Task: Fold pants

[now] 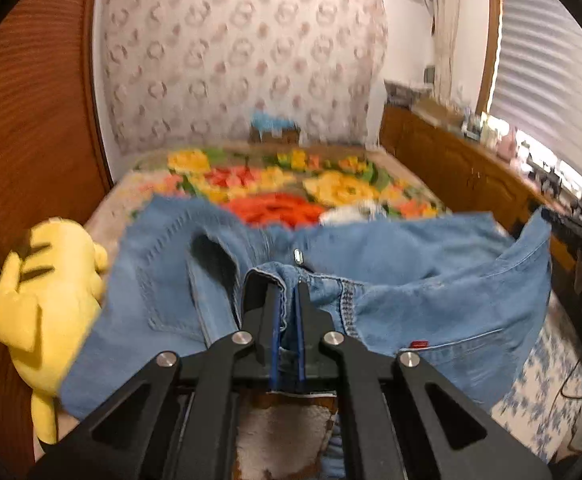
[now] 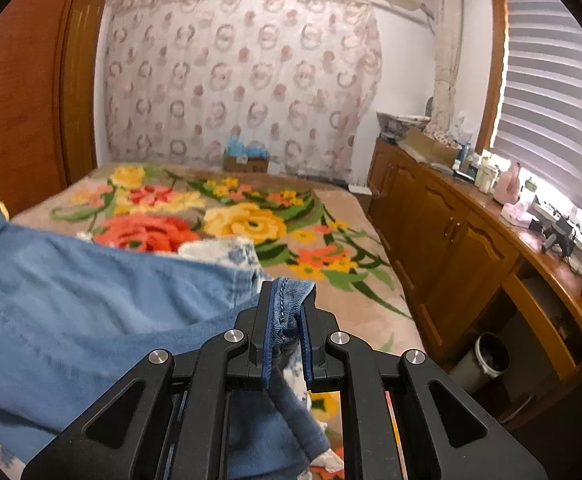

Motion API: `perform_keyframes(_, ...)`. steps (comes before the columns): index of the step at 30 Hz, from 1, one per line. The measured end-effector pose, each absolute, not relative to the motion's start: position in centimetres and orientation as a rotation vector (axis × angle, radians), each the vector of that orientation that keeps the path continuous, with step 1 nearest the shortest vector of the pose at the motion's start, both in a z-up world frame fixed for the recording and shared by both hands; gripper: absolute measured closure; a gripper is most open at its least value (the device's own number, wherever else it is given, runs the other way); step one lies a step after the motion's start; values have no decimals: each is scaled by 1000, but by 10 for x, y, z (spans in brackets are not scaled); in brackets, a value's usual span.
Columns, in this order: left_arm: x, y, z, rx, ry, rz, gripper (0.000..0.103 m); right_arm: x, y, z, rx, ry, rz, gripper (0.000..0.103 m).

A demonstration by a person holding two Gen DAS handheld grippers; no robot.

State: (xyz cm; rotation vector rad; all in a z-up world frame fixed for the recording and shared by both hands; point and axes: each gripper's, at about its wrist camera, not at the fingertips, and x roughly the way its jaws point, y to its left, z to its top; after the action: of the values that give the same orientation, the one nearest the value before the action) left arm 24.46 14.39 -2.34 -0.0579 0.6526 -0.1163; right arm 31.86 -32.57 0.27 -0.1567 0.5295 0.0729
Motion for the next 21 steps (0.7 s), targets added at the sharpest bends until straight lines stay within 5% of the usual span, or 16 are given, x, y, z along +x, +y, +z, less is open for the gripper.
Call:
perform_keyframes(11,284,166,13,-47,557,-41,100,334,-319,55,-207,435,53,94)
perform_keyframes(21,353,164,-13,-18,622,-12,99,404,-296,21,-269,529,30,94)
